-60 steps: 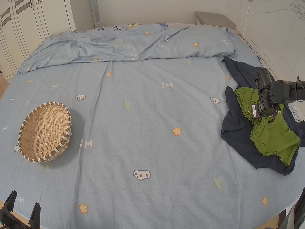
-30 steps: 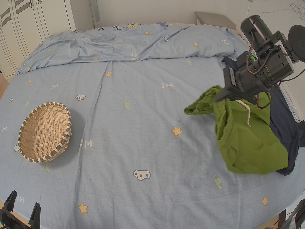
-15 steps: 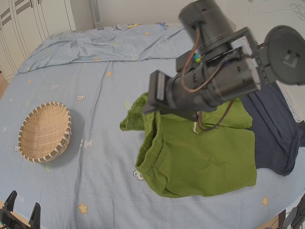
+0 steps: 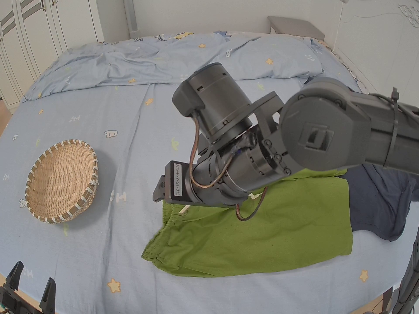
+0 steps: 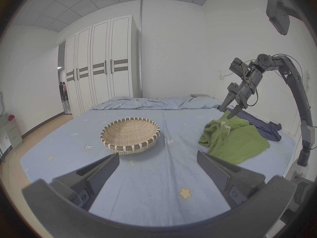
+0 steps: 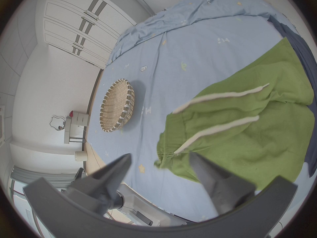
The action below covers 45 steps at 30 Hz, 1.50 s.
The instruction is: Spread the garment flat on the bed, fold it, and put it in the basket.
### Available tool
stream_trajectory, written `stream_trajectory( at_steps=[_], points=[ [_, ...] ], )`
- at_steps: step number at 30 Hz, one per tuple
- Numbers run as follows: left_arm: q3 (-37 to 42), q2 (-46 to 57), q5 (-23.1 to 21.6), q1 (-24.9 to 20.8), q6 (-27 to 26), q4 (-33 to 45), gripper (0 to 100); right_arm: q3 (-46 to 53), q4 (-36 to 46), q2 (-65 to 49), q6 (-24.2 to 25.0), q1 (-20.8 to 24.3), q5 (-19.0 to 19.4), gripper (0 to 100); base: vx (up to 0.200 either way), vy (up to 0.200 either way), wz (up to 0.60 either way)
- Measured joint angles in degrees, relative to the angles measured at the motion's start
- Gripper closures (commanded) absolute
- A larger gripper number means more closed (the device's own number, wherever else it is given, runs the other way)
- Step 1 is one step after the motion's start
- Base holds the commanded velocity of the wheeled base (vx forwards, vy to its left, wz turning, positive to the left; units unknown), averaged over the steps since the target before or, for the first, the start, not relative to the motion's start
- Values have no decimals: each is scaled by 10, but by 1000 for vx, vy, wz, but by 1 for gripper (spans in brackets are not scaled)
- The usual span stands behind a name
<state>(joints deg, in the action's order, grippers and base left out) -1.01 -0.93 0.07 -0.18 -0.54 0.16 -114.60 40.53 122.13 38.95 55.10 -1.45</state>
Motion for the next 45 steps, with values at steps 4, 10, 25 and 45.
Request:
stream_trajectory(
  at_steps=[4,10,25,45],
  points=[
    [0,0,0,0,1,0,0,0,2,4,-3,1,0,0,0,0,0],
    [0,0,5,0,2,-1,0,0,37,1,-4,-2,3,0,0,0,0],
    [-212,-116,-96,-3,58,38,0,1,92,-105,-4,-90,92,0,0,0,0],
    [-272,-607,-274,-78,106,-59,0,403,-140,-360,-52,-380,226,0,0,0,0]
  ],
)
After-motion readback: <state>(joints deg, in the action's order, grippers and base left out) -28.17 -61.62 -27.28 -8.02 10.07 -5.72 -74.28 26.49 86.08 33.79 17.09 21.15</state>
